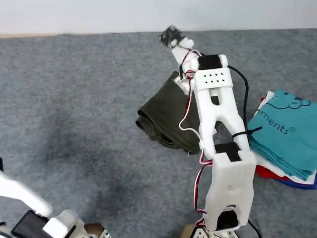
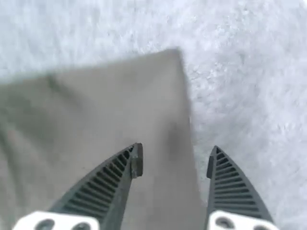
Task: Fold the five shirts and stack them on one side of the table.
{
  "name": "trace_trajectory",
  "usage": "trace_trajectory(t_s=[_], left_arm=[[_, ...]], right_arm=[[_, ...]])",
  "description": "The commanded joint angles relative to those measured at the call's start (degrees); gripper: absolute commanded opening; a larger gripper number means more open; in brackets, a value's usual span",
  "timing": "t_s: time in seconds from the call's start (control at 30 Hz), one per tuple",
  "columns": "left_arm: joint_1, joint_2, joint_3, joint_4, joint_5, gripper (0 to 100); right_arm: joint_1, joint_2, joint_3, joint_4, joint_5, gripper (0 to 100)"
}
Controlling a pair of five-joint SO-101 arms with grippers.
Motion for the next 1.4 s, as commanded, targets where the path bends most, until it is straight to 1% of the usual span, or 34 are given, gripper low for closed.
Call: trace_trajectory(t_s=[0.0,0.07,0.17,0.2,0.27,0.4,0.47,0.57,0.7,0.87,0.9,1.0,1.1,1.17,1.27,1.37], left_arm=[[1.7,-1.6,-1.2,1.6,0.3,3],[2.6,-1.7,-1.2,1.6,0.3,3],[2.9,-1.7,-1.2,1.6,0.3,3],[2.7,-1.7,-1.2,1.6,0.3,3],[2.5,-1.7,-1.2,1.7,0.3,3],[2.6,-1.7,-1.2,1.7,0.3,3],[2.6,-1.7,-1.2,1.7,0.3,3],[2.6,-1.7,-1.2,1.7,0.3,3],[2.6,-1.7,-1.2,1.7,0.3,3],[2.6,-1.7,-1.2,1.7,0.3,3],[2.6,-1.7,-1.2,1.7,0.3,3],[2.6,-1.7,-1.2,1.7,0.3,3],[2.8,-1.6,-1.1,1.7,0.3,3],[3.0,-1.4,-0.7,1.6,0.3,3],[3.4,-1.3,0.9,1.5,0.3,3],[3.6,-1.7,3.4,1.5,0.3,3]], right_arm=[[-4.4,-5.4,-1.7,4.4,-12.2,18.6],[-7.8,-4.5,-1.5,6.5,-14.9,12.5],[-11.2,-1.0,-1.4,6.6,-16.0,2.2],[-11.9,0.6,-1.4,6.5,-16.1,0.3],[-13.6,4.1,-1.4,6.7,-16.2,1.7],[-18.2,9.2,-1.6,8.4,-16.3,1.0],[-20.6,11.0,-1.6,9.4,-17.7,1.0],[-23.3,11.7,-1.6,11.7,-20.7,1.0],[-24.7,8.4,-1.7,14.0,-19.9,1.0],[-22.1,-1.3,-1.7,14.3,-20.3,1.0],[-21.1,-3.3,-1.7,14.3,-21.4,1.0],[-17.2,-7.4,-1.5,14.3,-28.7,1.0],[-13.3,-7.6,-1.5,14.7,-37.2,1.6],[-11.6,-6.8,-1.3,14.4,-41.6,2.8],[-8.8,-5.7,-1.3,14.8,-47.1,9.5],[-6.9,-5.1,-1.3,18.8,-56.1,18.0]])
